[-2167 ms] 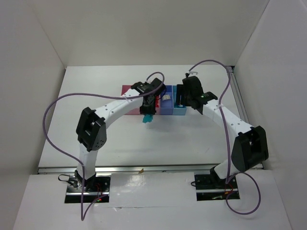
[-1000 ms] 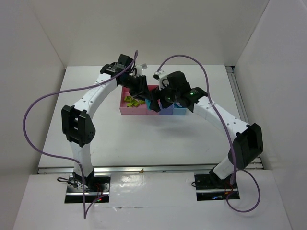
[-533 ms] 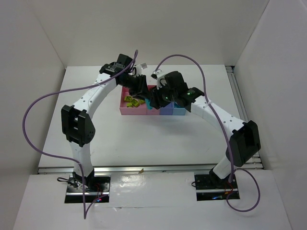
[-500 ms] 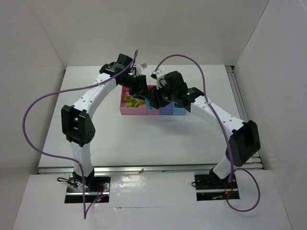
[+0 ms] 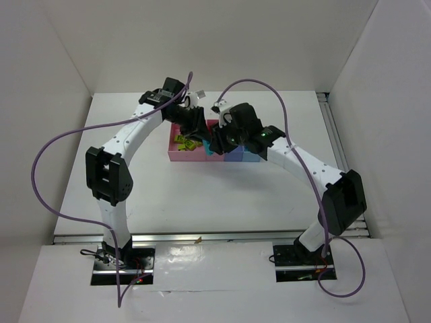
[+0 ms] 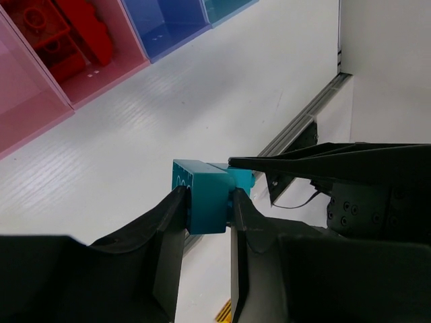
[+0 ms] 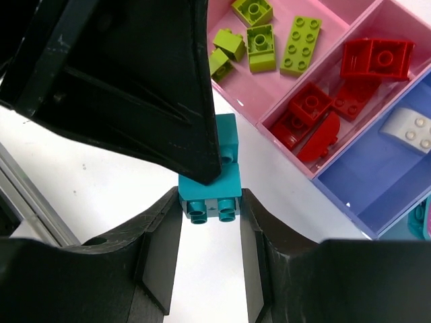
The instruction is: Sort the legos into containers by color
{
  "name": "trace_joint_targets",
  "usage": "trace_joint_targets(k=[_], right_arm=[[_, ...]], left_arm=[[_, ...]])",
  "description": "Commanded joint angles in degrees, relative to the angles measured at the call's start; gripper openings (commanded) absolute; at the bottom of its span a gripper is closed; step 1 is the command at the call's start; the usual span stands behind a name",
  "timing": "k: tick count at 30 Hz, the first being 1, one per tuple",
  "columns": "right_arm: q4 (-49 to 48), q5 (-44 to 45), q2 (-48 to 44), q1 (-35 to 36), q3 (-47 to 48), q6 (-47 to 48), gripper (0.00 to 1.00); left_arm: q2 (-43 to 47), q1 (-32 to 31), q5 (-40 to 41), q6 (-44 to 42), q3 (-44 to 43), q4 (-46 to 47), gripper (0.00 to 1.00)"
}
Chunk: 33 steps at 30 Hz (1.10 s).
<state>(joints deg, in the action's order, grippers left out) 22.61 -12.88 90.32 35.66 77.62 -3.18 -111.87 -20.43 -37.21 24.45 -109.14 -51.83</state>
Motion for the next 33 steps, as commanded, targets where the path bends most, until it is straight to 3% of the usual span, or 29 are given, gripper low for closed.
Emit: trace_joint_targets(k=[1,7,12,18,24,33], right_arm=[[1.21,4.09,-3.66,0.11,-1.86,-1.13,0.11],[1.21,8.39,-8.58,-0.42,-4.14,-3.67,0.10],[0.15,18.49,-11.75,-1.81,-6.52,-6.83,0.10],[4.11,29.58,-2.02,-6.81,0.84,-13.25,0.10],[3.14,28.09,5.12,-11.49,3.59,-15.72,0.10],[-0.20,28.88,15.14,-15.61,9.99,-15.72,0.16]], left_arm=[[1.22,2.06,1.43,0.25,1.91,1.65,0.00],[1.22,2.58,3.73,2.09,5.60,3.93,0.00],[1.22,2.58,3.73,2.62,5.61,4.46,0.00],[2.36,2.58,6.27,2.62,4.56,4.46,0.00],[3.42,-1.72,9.08,2.62,2.01,3.93,0.00],[-2.19,-5.06,7.25,5.87,-5.98,4.46,0.00]])
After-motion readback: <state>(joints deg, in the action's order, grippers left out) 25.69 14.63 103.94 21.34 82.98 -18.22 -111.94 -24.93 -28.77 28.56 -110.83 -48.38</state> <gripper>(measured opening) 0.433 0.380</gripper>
